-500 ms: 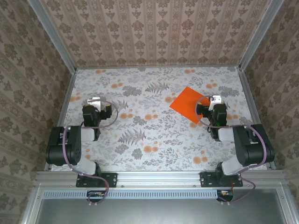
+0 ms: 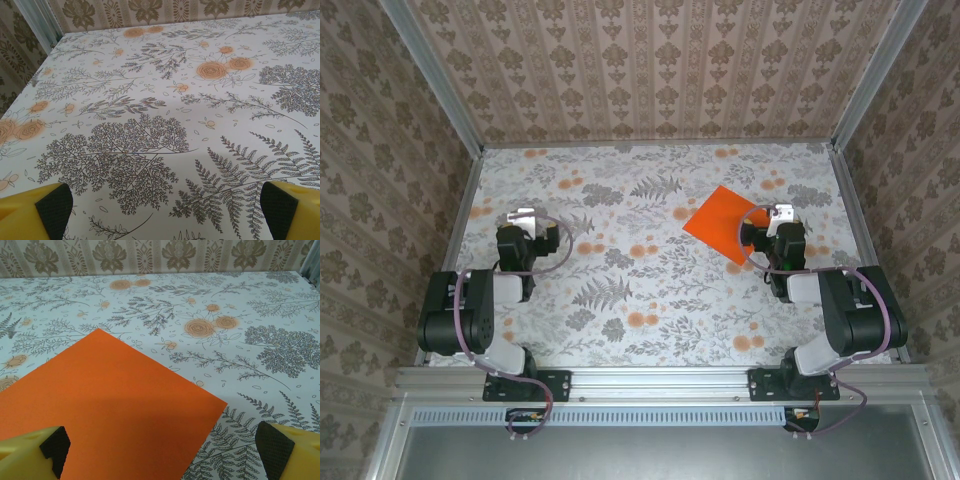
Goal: Fold a paper plane with a square sheet of paper (pick it up from the middle)
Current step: Move the square sheet of paper to the center of the table.
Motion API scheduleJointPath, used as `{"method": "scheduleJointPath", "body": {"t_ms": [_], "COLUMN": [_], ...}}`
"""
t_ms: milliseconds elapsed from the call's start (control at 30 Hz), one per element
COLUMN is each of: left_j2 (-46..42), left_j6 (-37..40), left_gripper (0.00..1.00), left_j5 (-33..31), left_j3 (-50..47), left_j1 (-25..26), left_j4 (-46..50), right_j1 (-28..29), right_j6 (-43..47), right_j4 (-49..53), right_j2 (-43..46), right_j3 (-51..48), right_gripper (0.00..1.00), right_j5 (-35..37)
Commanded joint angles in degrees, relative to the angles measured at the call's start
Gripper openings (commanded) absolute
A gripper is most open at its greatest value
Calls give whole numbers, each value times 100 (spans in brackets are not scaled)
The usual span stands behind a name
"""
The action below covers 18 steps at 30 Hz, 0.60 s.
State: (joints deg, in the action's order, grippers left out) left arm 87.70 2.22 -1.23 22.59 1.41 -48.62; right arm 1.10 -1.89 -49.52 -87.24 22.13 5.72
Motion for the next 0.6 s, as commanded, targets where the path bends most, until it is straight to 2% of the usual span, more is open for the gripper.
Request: {"method": "scheduleJointPath", "body": {"t_ms": [0,367,567], "left_j2": [26,6,-157], "left_j6": [64,67,-74], "left_gripper": [100,100,100], "left_j5": [97,102,-221], "left_j3": [97,75,-24], "left_j1": [-44,-54,-62], "left_j4": [57,28,-47], "right_j1": [-14,-14,-14], "right_j6": [-58,-48,-57], "right_j4": [30,-1,307], "right_j2": [-47,-24,317], "right_j3": [121,92,117], "right_gripper": [100,100,100], "right_j5": [-57,-53,-42]}}
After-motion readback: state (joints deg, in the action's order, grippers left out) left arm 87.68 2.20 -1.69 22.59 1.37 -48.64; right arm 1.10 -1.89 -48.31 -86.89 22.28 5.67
